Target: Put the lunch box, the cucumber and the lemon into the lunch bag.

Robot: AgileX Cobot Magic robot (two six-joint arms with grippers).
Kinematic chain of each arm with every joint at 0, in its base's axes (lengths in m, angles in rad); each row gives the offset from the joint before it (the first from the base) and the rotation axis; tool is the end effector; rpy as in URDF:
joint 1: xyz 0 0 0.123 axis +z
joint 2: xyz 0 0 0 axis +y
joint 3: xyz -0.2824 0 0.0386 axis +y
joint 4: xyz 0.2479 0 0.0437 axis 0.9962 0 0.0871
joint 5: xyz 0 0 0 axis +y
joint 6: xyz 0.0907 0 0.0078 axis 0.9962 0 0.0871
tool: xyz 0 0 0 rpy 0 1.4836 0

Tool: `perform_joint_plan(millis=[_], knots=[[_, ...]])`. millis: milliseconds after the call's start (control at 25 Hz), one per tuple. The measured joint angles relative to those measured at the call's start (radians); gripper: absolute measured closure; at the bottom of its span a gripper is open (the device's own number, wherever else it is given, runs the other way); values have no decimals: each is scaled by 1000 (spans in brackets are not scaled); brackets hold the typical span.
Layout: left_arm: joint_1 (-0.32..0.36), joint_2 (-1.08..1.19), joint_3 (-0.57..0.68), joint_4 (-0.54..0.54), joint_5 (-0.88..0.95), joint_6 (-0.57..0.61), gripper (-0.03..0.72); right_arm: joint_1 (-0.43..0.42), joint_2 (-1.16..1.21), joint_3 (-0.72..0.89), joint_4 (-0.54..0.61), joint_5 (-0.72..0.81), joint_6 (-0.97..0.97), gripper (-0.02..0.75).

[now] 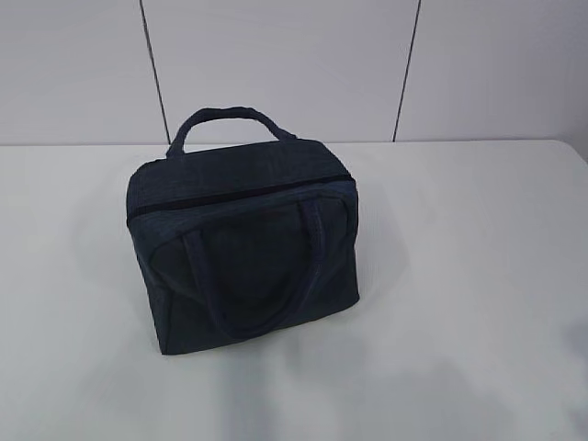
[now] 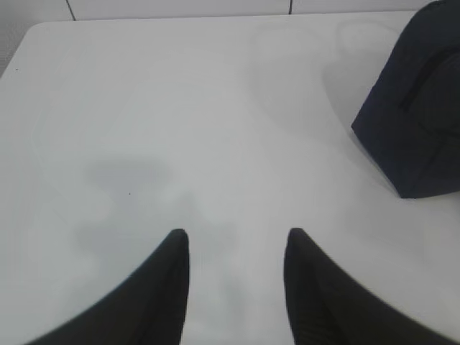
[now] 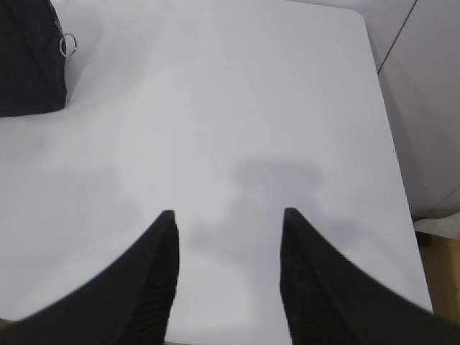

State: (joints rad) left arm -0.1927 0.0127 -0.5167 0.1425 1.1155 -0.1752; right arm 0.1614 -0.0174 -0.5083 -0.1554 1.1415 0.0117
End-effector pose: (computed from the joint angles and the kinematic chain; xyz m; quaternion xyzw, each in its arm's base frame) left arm -0.0053 0.0129 0.2782 0.0027 0.8640 -0.0213 0.5030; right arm -0.0103 -0.0147 0.2737 -0.0576 0.8628 -0.0341 0.5012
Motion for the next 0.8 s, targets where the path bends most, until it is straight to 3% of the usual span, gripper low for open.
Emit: perform_joint_plan(millis=[360,800], knots=[[155,0,0,1,0,0,382,-39,0,0,0,0,0,403],[160,0,0,1,0,0,404,-34,0,0,0,0,2,403]])
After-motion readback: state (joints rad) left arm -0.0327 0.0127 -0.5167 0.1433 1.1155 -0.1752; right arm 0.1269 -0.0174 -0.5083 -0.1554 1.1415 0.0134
